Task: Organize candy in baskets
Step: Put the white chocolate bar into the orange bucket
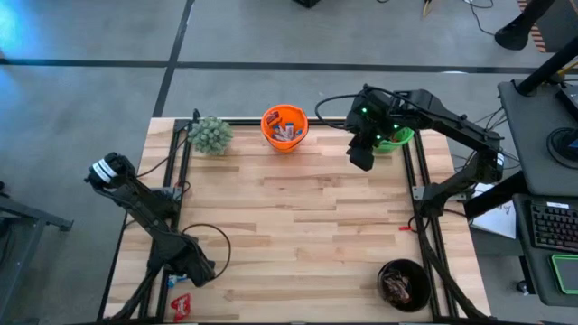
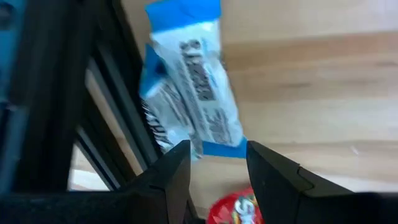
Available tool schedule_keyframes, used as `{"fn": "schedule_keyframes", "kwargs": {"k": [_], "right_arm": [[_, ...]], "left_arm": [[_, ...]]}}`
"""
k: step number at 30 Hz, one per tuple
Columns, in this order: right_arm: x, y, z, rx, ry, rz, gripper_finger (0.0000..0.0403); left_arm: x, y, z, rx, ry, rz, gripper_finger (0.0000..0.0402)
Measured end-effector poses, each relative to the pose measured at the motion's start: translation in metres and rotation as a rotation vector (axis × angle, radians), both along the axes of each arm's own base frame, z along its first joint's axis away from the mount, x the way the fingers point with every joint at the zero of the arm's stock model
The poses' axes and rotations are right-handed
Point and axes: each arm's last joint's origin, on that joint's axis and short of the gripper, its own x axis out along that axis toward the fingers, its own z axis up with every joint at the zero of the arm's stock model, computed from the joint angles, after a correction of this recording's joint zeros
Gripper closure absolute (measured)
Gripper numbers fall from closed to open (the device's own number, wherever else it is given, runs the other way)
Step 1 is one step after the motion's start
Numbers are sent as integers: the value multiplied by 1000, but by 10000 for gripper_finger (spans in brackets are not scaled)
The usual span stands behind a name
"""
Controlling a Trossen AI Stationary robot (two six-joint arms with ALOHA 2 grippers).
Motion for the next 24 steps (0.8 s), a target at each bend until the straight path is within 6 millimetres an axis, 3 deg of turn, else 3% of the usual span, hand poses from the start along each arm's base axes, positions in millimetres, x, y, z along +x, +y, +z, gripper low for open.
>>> {"fn": "schedule_keyframes", "kwargs": {"k": [13,24], "right_arm": [[0,0,0,0,1,0,284],[0,0,0,0,0,0,289]], "left_arm": [[-12,5,9,30,39,-34,263],[-12,5,3,24,58,-39,263]]}}
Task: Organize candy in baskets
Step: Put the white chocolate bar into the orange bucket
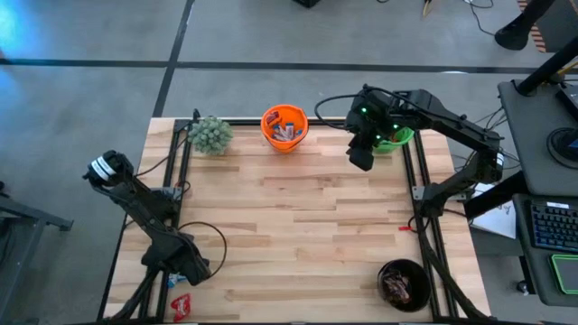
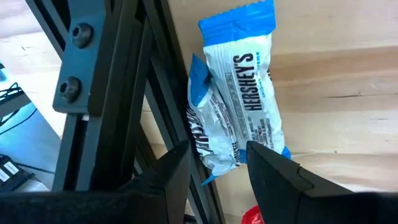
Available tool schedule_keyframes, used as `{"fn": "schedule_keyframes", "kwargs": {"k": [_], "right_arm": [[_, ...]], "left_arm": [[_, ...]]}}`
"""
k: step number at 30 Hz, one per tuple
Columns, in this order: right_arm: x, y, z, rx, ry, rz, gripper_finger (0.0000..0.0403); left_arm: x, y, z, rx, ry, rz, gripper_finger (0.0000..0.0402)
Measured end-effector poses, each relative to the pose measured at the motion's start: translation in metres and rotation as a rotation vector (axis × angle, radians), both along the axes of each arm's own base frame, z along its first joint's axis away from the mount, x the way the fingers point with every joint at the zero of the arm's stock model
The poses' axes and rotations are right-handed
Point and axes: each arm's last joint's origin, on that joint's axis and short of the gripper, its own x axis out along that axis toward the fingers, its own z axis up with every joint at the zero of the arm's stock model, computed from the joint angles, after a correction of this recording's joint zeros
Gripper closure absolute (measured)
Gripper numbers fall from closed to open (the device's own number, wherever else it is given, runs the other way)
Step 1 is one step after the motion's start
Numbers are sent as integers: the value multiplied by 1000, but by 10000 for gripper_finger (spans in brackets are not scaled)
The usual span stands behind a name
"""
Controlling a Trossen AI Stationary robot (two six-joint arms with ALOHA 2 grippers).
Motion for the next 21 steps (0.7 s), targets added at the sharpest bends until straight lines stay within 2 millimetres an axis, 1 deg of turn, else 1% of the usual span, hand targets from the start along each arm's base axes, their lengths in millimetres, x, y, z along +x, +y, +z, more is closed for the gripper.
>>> {"fn": "schedule_keyframes", "kwargs": {"k": [6,21], "right_arm": [[0,0,0,4,0,-7,287],[-1,0,0,15,-2,-21,292]], "left_arm": [[0,0,-1,0,-6,0,263],[-4,5,-14,-11,-12,4,263]]}}
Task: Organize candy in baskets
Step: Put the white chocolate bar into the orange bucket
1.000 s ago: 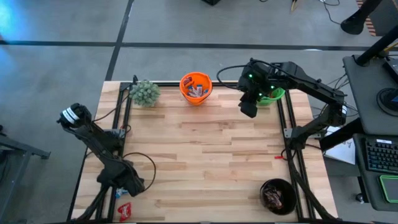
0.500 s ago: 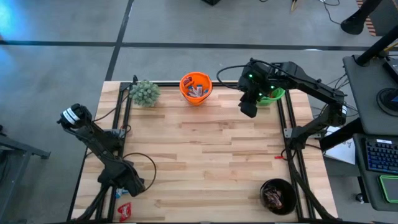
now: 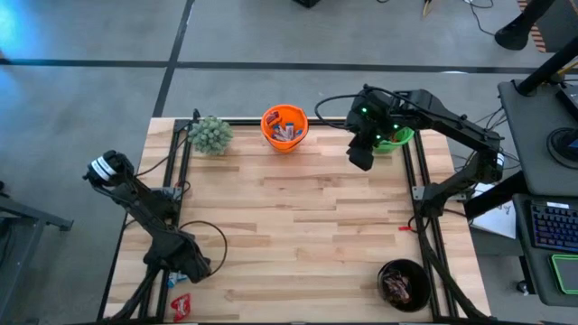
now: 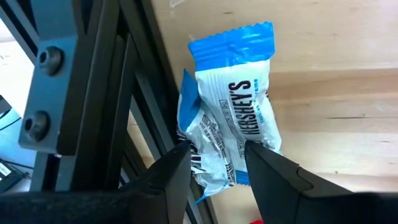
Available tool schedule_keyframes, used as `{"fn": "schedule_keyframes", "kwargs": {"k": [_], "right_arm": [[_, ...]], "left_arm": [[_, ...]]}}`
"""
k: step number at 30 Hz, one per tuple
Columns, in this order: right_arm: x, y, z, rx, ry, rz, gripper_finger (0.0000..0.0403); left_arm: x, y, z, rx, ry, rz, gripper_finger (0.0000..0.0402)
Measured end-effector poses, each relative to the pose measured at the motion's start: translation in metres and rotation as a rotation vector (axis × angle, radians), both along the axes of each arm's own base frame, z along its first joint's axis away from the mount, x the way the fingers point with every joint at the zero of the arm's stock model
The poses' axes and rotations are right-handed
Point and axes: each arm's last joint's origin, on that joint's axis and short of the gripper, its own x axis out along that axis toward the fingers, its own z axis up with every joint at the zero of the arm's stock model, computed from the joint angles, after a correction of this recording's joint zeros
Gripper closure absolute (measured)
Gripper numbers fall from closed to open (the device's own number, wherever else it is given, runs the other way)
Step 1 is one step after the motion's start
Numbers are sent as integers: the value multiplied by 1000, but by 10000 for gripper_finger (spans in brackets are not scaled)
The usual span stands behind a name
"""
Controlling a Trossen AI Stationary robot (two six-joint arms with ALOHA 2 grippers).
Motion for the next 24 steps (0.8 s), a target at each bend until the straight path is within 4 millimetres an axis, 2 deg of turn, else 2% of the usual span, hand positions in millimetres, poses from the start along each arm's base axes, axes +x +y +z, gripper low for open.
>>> {"fn": "schedule_keyframes", "kwargs": {"k": [5,17,24], "right_arm": [[0,0,0,2,-1,1,296],[-2,3,2,54,-33,43,298],[-2,3,3,47,-34,54,305]], "left_arm": [[-1,1,-3,-1,4,-3,281],[0,0,-2,-22,-22,-33,393],[2,-5,2,-48,-49,-56,400]]}}
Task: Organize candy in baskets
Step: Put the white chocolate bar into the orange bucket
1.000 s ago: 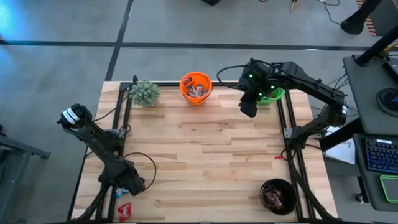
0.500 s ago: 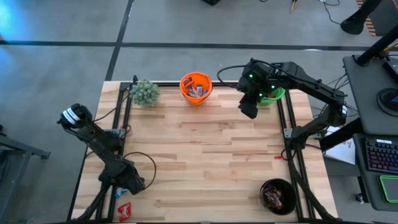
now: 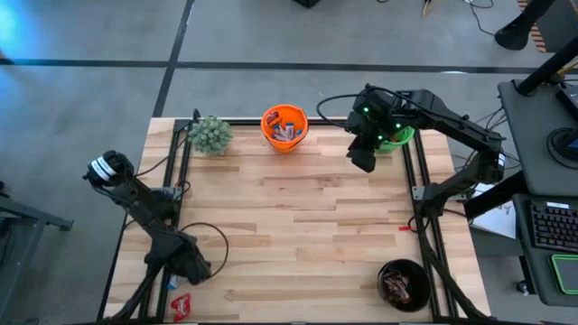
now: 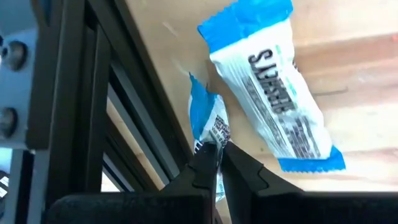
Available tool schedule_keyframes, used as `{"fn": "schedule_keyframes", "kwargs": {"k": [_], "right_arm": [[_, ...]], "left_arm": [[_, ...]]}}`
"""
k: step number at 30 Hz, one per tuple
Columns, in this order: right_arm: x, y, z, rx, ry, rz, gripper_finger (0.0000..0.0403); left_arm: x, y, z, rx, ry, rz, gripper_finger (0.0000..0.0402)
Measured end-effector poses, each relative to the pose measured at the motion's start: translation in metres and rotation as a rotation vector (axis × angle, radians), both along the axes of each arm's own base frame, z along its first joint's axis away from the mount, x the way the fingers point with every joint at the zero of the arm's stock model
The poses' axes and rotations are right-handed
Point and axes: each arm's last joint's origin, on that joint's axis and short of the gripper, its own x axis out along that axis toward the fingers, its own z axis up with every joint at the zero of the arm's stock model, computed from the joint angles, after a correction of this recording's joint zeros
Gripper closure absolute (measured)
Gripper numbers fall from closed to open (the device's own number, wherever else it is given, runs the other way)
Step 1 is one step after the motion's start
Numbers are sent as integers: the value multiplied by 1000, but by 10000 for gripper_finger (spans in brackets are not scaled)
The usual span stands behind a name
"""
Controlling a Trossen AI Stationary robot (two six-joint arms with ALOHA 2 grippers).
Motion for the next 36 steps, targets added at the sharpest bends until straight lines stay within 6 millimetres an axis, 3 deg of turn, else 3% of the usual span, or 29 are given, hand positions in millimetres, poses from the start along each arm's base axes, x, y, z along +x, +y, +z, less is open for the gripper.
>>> {"fn": "schedule_keyframes", "kwargs": {"k": [8,13,19,26,31,36], "right_arm": [[0,0,0,-3,-1,5,304],[-1,0,0,-1,5,5,310],[-5,1,-1,-14,46,3,310],[-20,1,-1,-114,170,-109,316],[-31,5,6,-130,154,-163,314],[-46,10,15,-142,119,-217,318]], "left_arm": [[1,-10,17,-5,-6,-41,401],[7,-19,50,36,-46,-103,401],[19,-22,95,214,-262,-142,402],[27,-14,127,426,-451,-208,402],[42,-2,136,553,-588,-295,402],[62,23,139,649,-589,-376,401]]}}
